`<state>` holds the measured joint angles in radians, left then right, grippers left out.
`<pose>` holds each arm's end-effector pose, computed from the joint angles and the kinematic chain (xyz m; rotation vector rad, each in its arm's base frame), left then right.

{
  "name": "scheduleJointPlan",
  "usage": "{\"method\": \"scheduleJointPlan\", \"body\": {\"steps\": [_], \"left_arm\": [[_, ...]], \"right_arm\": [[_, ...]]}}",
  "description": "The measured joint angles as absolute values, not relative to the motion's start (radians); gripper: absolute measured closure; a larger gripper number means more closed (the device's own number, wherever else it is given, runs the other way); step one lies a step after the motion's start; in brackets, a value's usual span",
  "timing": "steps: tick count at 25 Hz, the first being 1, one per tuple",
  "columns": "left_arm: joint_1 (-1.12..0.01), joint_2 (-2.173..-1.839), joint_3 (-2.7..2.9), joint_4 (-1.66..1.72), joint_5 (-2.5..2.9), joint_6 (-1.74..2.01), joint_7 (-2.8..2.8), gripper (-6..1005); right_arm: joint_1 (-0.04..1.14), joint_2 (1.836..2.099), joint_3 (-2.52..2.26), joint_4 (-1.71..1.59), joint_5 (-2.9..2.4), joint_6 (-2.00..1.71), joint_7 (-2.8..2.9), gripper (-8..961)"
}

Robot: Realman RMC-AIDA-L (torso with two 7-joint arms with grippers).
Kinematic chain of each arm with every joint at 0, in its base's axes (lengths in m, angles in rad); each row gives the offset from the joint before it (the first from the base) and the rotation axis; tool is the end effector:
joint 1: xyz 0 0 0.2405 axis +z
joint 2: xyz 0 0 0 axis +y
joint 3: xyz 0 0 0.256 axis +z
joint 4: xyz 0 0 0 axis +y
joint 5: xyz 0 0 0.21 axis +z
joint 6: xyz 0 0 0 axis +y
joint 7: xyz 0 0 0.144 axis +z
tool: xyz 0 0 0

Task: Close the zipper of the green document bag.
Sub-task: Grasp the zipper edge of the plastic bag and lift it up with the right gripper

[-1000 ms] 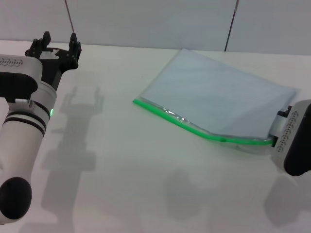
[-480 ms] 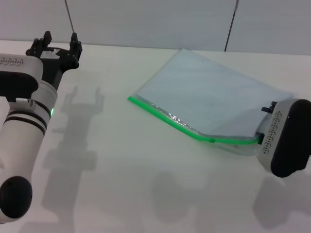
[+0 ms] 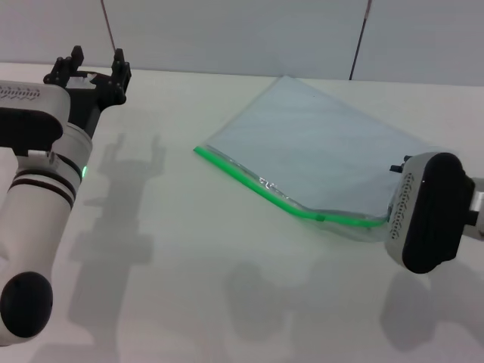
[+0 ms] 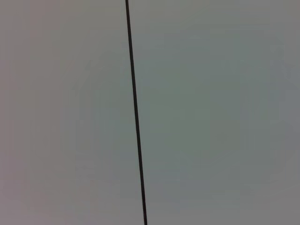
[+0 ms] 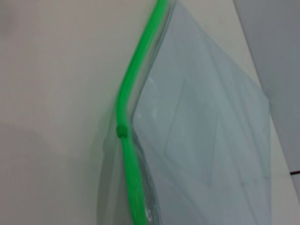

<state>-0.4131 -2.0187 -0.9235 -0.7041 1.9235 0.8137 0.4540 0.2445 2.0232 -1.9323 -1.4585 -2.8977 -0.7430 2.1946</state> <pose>-0.2664 0.3796 -0.0152 -1.5071 -0.5727 -0.5767 0.2147 0.3375 -0.0443 -2.3640 -0.2534 -0.5860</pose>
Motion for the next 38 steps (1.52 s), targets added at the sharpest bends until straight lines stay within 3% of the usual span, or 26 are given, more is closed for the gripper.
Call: {"method": "scheduleJointPlan", "body": {"steps": [14,20,38], "left_arm": [[-0.419,-2.020,-0.923,-0.701,1.924,0.813,0.454,363],[-0.420,-2.022,-0.923,-0.701,1.924,0.813,0.454,363],[-0.431,-2.025,-0.923,-0.703,1.924,0.813,0.454,363]], "right_arm": [[0.299,2.023,-1.956,-1.434,-2.898,-0.747,2.194,389],[0.315,2.023,-1.967,-1.431,-2.898,-0.748,2.197,503],[0.407,2.024,-1.970,-1.347,-2.896,-0.747,2.242,569]]}}
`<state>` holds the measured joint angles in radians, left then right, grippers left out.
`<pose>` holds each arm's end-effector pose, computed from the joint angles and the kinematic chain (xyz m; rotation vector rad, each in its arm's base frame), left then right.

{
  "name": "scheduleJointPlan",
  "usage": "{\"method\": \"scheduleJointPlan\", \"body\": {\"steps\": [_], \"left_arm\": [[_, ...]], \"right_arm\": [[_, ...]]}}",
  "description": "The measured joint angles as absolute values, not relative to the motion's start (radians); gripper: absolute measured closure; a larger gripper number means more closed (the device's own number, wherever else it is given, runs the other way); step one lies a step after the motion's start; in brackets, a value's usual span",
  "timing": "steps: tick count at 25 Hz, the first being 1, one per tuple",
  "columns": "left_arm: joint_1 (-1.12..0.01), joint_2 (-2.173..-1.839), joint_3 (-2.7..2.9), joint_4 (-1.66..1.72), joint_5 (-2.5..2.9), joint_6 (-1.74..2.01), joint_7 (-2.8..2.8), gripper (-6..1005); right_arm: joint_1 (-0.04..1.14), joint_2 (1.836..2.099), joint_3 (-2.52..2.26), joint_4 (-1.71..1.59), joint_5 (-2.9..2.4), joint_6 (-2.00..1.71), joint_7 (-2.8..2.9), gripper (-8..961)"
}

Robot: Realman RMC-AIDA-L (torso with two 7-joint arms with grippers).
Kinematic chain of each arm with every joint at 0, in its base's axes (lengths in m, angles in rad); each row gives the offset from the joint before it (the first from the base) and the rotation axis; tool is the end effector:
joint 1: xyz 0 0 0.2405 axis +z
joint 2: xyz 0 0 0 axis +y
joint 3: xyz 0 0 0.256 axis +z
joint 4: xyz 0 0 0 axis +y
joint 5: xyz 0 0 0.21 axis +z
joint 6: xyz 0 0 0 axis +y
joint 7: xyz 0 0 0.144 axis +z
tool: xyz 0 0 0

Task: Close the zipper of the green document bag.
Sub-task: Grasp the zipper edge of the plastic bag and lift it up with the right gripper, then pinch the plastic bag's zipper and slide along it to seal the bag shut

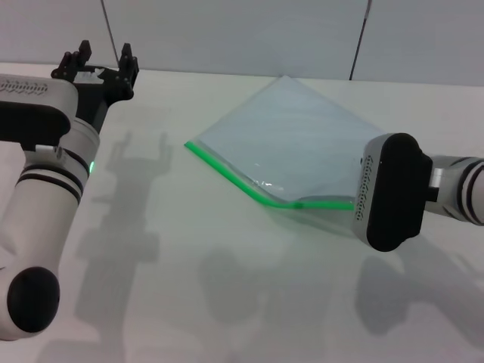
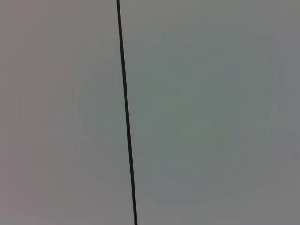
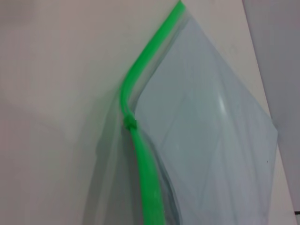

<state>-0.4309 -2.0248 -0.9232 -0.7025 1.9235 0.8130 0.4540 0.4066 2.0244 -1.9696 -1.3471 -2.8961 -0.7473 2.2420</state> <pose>-0.2587 0.3835 -0.0178 -1.5154 -0.5653 -0.5921 0.1911 0.3599 -0.0627 -2.3888 -0.3434 -0.6020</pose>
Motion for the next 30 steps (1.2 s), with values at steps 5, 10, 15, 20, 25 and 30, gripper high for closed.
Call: {"method": "scheduleJointPlan", "body": {"steps": [5,10,15,20,25,30], "left_arm": [[-0.434,-2.025,-0.922,-0.703,1.924,0.813,0.454,363],[-0.435,-2.026,-0.921,-0.703,1.924,0.813,0.454,364],[-0.435,-2.026,-0.919,-0.703,1.924,0.813,0.454,364],[-0.437,-2.020,-0.913,-0.710,1.933,0.789,0.454,363],[-0.446,-1.999,-0.908,-0.751,1.983,0.721,0.455,363],[-0.435,-1.968,-0.904,-0.849,2.116,0.643,0.457,364]], "right_arm": [[0.429,2.026,-1.980,-1.321,-2.896,-0.747,2.254,657],[0.446,2.023,-1.993,-1.315,-2.896,-0.747,2.296,716],[0.428,2.023,-1.979,-1.367,-2.896,-0.747,2.319,746],[0.374,2.018,-1.915,-1.470,-2.897,-0.785,2.306,770],[0.306,2.015,-1.833,-1.591,-2.898,-0.844,2.252,801],[0.275,2.017,-1.775,-1.657,-2.898,-0.888,2.232,861]]}}
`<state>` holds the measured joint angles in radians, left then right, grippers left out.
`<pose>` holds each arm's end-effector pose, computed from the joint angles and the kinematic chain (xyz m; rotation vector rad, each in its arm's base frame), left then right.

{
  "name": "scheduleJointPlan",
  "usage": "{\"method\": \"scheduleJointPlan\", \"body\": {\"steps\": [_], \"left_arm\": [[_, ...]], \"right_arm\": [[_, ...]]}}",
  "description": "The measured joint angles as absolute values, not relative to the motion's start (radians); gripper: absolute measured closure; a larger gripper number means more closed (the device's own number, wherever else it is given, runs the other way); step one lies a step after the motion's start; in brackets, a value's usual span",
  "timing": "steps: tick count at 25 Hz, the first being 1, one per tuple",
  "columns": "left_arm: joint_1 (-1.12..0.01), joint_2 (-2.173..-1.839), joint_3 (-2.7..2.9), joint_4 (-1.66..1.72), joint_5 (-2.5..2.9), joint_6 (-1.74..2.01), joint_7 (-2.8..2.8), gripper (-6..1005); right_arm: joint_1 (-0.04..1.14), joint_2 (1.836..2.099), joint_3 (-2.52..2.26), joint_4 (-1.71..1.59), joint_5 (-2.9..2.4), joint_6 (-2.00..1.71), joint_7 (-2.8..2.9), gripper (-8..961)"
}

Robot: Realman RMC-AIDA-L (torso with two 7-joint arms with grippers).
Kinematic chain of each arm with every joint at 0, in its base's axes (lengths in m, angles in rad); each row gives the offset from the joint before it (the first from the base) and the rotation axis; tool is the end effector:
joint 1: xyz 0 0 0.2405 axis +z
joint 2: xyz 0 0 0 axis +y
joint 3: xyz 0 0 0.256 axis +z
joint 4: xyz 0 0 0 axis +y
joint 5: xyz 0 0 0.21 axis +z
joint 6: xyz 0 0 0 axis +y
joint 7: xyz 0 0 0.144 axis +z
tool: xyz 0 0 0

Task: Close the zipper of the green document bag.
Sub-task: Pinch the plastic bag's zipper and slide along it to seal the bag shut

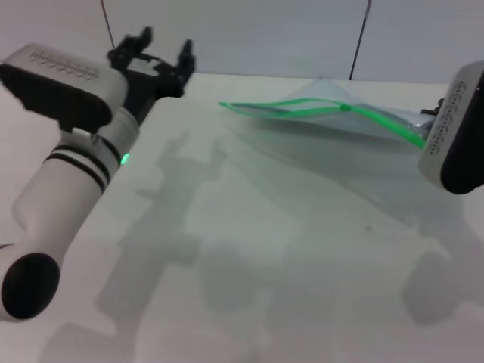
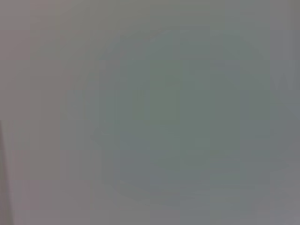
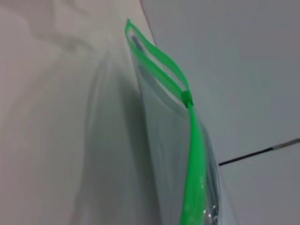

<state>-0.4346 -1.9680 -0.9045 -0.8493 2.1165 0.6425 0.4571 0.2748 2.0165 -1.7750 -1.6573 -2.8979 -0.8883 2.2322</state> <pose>-0.2168 0.3882 -0.0312 -1.7695 -0.3998 -0.5946 0.1760 0.3584 0.0144 -2.2444 -0.1791 -0.5013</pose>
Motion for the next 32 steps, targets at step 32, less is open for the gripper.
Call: {"method": "scheduleJointPlan", "body": {"steps": [32], "left_arm": [[-0.463,-1.937,-0.887,-1.199,2.524,0.119,0.804,363]], "right_arm": [[0.278,2.019,-1.769,-1.691,-2.850,-0.922,2.232,898]]}}
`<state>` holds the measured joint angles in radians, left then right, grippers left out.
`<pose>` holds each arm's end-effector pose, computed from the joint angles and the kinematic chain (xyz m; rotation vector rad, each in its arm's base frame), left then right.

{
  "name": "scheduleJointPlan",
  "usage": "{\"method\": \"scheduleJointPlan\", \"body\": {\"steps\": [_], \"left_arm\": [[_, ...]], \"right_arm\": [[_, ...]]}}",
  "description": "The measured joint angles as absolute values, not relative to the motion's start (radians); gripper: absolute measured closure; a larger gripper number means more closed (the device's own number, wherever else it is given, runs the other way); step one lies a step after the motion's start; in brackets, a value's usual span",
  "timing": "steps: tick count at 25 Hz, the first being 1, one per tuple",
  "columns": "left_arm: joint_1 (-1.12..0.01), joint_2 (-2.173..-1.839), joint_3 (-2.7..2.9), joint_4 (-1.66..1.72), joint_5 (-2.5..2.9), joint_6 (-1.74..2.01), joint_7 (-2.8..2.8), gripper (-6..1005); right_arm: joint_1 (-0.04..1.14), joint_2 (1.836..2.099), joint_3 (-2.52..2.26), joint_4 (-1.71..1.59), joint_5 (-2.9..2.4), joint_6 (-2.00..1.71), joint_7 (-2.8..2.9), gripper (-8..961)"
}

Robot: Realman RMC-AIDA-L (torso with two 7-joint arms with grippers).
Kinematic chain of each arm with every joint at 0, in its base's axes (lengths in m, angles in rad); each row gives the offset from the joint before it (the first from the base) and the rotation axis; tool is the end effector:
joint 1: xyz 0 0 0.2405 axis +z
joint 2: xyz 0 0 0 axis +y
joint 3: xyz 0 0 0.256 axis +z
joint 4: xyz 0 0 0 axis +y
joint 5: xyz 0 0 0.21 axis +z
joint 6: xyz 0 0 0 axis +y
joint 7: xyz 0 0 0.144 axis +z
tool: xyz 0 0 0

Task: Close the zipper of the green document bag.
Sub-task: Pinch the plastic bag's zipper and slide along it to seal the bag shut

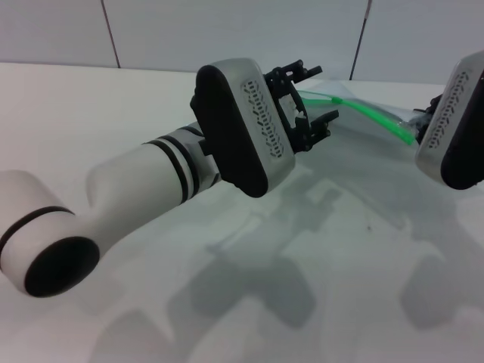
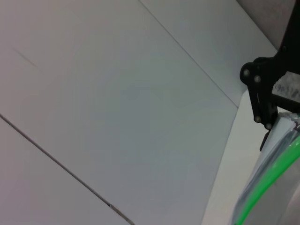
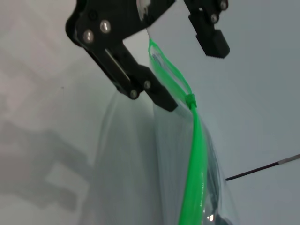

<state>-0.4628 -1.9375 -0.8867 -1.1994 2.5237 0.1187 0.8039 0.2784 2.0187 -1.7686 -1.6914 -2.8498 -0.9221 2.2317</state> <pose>-0.1264 0.3593 -0.0825 -2.2089 0.3871 -0.2404 0.1655 0.3547 0.0141 -2.2758 -0.1633 -0.4522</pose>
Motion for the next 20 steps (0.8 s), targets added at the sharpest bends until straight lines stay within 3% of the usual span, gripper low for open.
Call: {"method": "scheduleJointPlan", "body": {"steps": [8,20], "left_arm": [[-0.485,-1.973,-0.897,-1.155,2.525,0.121,0.848,428],[-0.515,-1.995,-0.898,-1.129,2.519,0.106,0.873,562]], "right_arm": [[0.281,2.017,-1.769,-1.683,-2.850,-0.918,2.231,896],[0.290,2.017,-1.767,-1.678,-2.850,-0.917,2.223,893]]}}
